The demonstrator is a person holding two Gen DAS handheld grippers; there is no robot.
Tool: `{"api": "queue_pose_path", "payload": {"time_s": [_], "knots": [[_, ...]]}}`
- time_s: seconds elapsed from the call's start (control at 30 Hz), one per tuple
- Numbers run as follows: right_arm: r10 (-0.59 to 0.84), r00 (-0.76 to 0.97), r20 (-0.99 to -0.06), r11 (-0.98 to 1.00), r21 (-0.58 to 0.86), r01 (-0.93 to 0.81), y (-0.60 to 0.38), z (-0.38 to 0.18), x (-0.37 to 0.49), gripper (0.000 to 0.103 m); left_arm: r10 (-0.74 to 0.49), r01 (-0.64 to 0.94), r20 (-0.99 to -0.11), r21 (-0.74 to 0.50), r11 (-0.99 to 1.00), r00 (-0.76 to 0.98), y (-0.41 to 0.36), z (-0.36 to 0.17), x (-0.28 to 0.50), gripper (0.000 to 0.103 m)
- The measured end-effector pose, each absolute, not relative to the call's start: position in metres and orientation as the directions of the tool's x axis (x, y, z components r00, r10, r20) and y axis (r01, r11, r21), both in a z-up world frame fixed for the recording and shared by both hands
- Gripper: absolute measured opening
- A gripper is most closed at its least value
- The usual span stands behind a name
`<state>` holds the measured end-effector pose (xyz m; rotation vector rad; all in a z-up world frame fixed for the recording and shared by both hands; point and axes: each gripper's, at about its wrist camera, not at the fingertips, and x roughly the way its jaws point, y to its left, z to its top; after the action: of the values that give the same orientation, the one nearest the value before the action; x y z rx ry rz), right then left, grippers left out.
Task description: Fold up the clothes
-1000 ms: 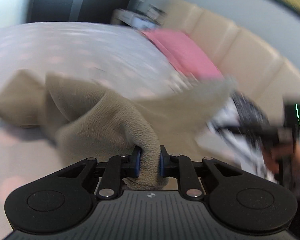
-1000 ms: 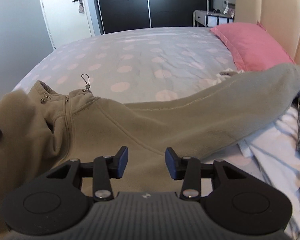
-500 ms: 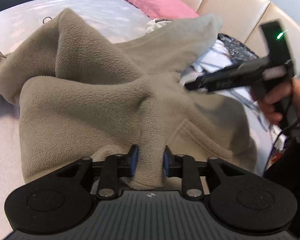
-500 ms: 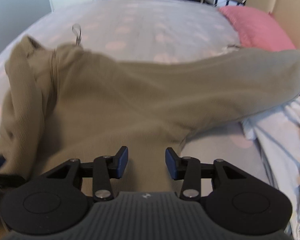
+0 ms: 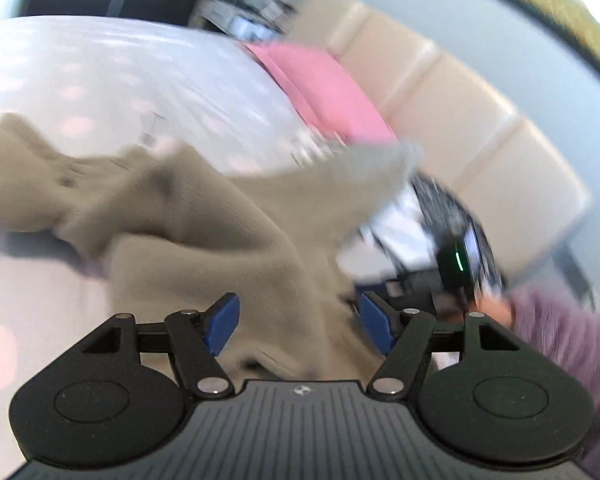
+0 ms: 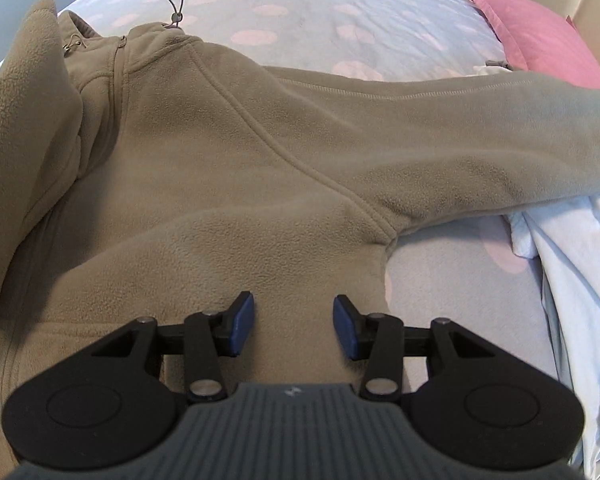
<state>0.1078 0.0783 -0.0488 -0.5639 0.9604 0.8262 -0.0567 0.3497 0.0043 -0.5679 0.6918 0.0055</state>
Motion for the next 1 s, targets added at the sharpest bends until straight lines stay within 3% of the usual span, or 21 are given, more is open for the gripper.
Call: {"api": "queue_pose_path", "payload": {"time_s": [0.2,0.47,0.57,0.67,0.8,1.0], "knots": [[0.351,0.318,-0.881,0.579,-0.063,-0.813,0.08,-0.051,0.107,0.048,-0.085,-0.373,-0.701,-0.473,0.798,0.708,0.394,-0.039,-0.058,0.066],[0.351,0.313,-0.882,0.578,-0.059,-0.814,0.082,-0.052,0.109,0.048,-0.175,-0.455,-0.806,-0.482,0.749,0.565,0.414,-0.115,-0.052,0.066],[0.349,0.313,-0.883,0.569,-0.066,-0.819,0.084,-0.053,0.108,0.048,-0.237,-0.464,-0.797,-0.534,0.707,0.556,0.414,-0.137,-0.049,0.065],[0.347,0.313,-0.884,0.559,-0.073,-0.826,0.087,-0.054,0.108,0.048,-0.284,-0.464,-0.764,-0.596,0.655,0.58,0.413,-0.146,-0.044,0.051],[0.345,0.306,-0.887,0.55,-0.073,-0.832,0.089,-0.056,0.11,0.048,-0.207,-0.449,-0.8,-0.506,0.736,0.562,0.403,-0.129,-0.034,0.027],[0.345,0.301,-0.889,0.548,-0.069,-0.833,0.089,-0.057,0.112,0.048,-0.128,-0.431,-0.773,-0.473,0.768,0.621,0.4,-0.094,-0.042,0.018]]}}
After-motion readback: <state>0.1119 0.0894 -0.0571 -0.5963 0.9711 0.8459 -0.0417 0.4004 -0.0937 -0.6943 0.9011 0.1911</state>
